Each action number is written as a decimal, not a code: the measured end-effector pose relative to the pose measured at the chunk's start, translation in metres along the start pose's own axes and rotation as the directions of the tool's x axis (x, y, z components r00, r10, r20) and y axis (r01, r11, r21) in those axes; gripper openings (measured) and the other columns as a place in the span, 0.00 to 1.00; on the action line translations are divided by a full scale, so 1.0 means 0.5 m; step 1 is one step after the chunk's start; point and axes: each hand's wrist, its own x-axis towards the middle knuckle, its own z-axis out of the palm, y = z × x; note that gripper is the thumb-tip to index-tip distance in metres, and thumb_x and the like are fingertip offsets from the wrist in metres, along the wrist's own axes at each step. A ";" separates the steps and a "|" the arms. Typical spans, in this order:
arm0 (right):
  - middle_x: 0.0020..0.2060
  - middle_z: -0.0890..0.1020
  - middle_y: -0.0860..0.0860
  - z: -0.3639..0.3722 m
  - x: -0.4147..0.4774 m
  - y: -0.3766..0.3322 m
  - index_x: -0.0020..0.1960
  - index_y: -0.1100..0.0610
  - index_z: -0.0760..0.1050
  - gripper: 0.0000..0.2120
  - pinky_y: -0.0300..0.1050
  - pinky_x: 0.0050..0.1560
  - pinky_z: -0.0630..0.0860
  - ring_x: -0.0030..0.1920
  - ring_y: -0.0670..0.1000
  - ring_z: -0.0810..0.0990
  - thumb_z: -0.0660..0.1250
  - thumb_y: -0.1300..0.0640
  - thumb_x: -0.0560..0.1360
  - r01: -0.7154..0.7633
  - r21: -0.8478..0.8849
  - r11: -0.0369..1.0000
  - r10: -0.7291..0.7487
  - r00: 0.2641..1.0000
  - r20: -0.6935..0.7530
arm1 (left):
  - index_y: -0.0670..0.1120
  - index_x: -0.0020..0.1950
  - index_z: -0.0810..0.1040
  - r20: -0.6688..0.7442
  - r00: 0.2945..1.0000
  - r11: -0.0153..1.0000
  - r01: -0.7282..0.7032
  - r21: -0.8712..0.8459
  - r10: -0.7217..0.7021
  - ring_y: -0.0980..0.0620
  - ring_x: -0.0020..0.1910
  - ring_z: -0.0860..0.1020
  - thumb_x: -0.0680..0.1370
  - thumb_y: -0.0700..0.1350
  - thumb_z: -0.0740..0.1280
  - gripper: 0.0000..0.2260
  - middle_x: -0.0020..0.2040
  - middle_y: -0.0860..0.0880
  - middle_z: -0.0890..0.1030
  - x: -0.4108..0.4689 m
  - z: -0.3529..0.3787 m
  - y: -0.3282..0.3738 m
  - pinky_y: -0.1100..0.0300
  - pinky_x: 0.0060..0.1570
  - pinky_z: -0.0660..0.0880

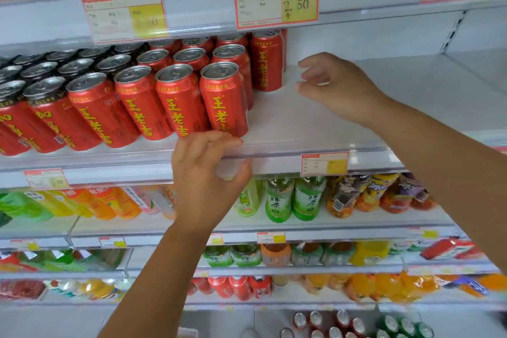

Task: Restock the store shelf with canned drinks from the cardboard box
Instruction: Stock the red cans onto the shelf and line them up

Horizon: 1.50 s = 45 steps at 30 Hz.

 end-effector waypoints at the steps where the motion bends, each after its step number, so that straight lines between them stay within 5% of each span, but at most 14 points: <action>1: 0.54 0.80 0.46 -0.019 -0.045 0.009 0.62 0.48 0.74 0.16 0.37 0.53 0.74 0.51 0.41 0.78 0.69 0.52 0.75 0.041 0.047 0.998 -0.038 0.997 -0.068 | 0.48 0.50 0.84 -0.026 0.999 0.999 -0.031 -0.009 0.030 0.47 0.52 0.78 0.73 0.50 0.71 0.10 0.51 0.51 0.82 -0.010 0.004 0.025 0.59 0.60 0.66; 3: 0.50 0.81 0.48 -0.053 -0.143 0.037 0.57 0.49 0.76 0.11 0.34 0.51 0.75 0.47 0.40 0.78 0.68 0.57 0.76 0.099 0.155 0.983 -0.069 0.980 -0.188 | 0.46 0.50 0.84 0.030 0.996 0.992 -0.083 -0.100 0.086 0.50 0.52 0.77 0.73 0.47 0.69 0.09 0.51 0.50 0.82 -0.047 0.029 0.083 0.63 0.61 0.64; 6: 0.46 0.82 0.51 -0.090 -0.290 0.113 0.54 0.47 0.76 0.10 0.39 0.45 0.76 0.46 0.49 0.80 0.67 0.60 0.77 0.043 0.216 0.975 0.009 0.973 -0.232 | 0.47 0.52 0.83 0.353 0.925 0.943 -0.018 -0.332 0.142 0.53 0.54 0.75 0.74 0.48 0.67 0.10 0.52 0.52 0.81 -0.146 0.114 0.158 0.67 0.61 0.64; 10: 0.46 0.82 0.52 -0.090 -0.468 0.307 0.54 0.45 0.77 0.09 0.45 0.46 0.78 0.46 0.54 0.81 0.67 0.57 0.78 -0.326 0.276 0.904 0.383 0.905 -0.184 | 0.53 0.57 0.79 0.810 0.576 0.899 0.290 -0.329 0.111 0.55 0.59 0.75 0.73 0.51 0.66 0.13 0.58 0.56 0.78 -0.336 0.258 0.218 0.65 0.61 0.69; 12: 0.44 0.82 0.50 -0.056 -0.562 0.412 0.53 0.44 0.77 0.10 0.41 0.47 0.75 0.45 0.49 0.81 0.67 0.59 0.77 -0.510 0.320 0.798 0.575 0.803 -0.156 | 0.51 0.58 0.78 0.937 0.338 0.896 0.385 -0.224 0.089 0.53 0.59 0.75 0.73 0.50 0.67 0.14 0.58 0.54 0.77 -0.441 0.322 0.230 0.62 0.58 0.71; 16: 0.46 0.81 0.48 0.068 -0.746 0.622 0.55 0.49 0.77 0.09 0.34 0.42 0.71 0.43 0.45 0.77 0.64 0.60 0.78 -0.804 0.348 0.482 0.865 0.500 -0.043 | 0.50 0.63 0.76 0.998 -0.058 0.909 0.413 0.058 -0.038 0.56 0.54 0.76 0.75 0.45 0.71 0.17 0.59 0.55 0.76 -0.653 0.427 0.210 0.71 0.46 0.67; 18: 0.47 0.80 0.47 0.150 -0.833 0.724 0.56 0.47 0.75 0.10 0.37 0.39 0.72 0.43 0.46 0.77 0.62 0.58 0.78 -0.882 0.362 0.303 0.944 0.329 0.009 | 0.49 0.65 0.75 0.974 -0.206 0.911 0.376 0.171 -0.098 0.55 0.54 0.76 0.74 0.44 0.71 0.19 0.62 0.53 0.76 -0.761 0.480 0.181 0.69 0.49 0.70; 21: 0.53 0.79 0.49 0.297 -0.961 0.874 0.62 0.52 0.76 0.13 0.41 0.47 0.74 0.48 0.49 0.77 0.61 0.58 0.78 -0.934 0.332 0.132 0.987 0.154 0.042 | 0.50 0.66 0.74 0.912 -0.361 0.916 0.266 0.300 -0.194 0.49 0.56 0.79 0.73 0.48 0.71 0.22 0.63 0.49 0.77 -0.916 0.567 0.143 0.54 0.55 0.76; 25: 0.53 0.81 0.51 0.495 -1.106 1.041 0.62 0.50 0.75 0.15 0.37 0.36 0.71 0.42 0.49 0.77 0.63 0.56 0.76 -0.936 0.313 -0.159 0.984 -0.123 0.132 | 0.52 0.66 0.74 0.891 -0.391 0.931 0.176 0.320 -0.232 0.50 0.58 0.78 0.75 0.53 0.70 0.20 0.62 0.51 0.76 -1.102 0.688 0.110 0.55 0.58 0.73; 29: 0.60 0.76 0.53 0.650 -1.202 1.195 0.68 0.51 0.70 0.20 0.35 0.31 0.68 0.39 0.46 0.75 0.65 0.56 0.77 -0.903 0.312 -0.294 0.951 -0.244 0.191 | 0.51 0.67 0.72 0.908 -0.392 0.964 0.146 0.221 -0.149 0.51 0.59 0.77 0.74 0.55 0.71 0.23 0.64 0.51 0.75 -1.277 0.826 0.092 0.52 0.57 0.76; 37: 0.71 0.64 0.55 0.814 -1.314 1.464 0.76 0.50 0.53 0.44 0.43 0.58 0.66 0.67 0.56 0.69 0.76 0.53 0.69 -0.958 0.236 -0.166 0.982 -0.138 0.128 | 0.52 0.77 0.61 0.935 -0.318 0.982 0.150 -0.115 0.158 0.47 0.66 0.71 0.75 0.51 0.72 0.33 0.71 0.48 0.67 -1.543 1.059 0.198 0.49 0.61 0.72; 42: 0.70 0.67 0.53 0.846 -1.345 1.551 0.76 0.48 0.54 0.50 0.47 0.66 0.67 0.68 0.54 0.70 0.80 0.51 0.63 -0.974 0.218 -0.069 0.988 -0.037 0.148 | 0.52 0.76 0.61 0.971 -0.100 0.971 -0.070 -0.226 0.219 0.48 0.62 0.73 0.72 0.50 0.75 0.36 0.68 0.48 0.64 -1.602 1.128 0.229 0.52 0.46 0.76; 45: 0.66 0.71 0.51 0.859 -1.348 1.569 0.73 0.48 0.60 0.44 0.48 0.65 0.70 0.64 0.54 0.73 0.80 0.51 0.63 -0.975 0.222 0.000 0.992 0.028 0.123 | 0.52 0.75 0.63 0.951 -0.082 0.935 -0.173 -0.309 0.299 0.49 0.61 0.71 0.69 0.52 0.78 0.39 0.64 0.49 0.65 -1.619 1.139 0.210 0.53 0.42 0.76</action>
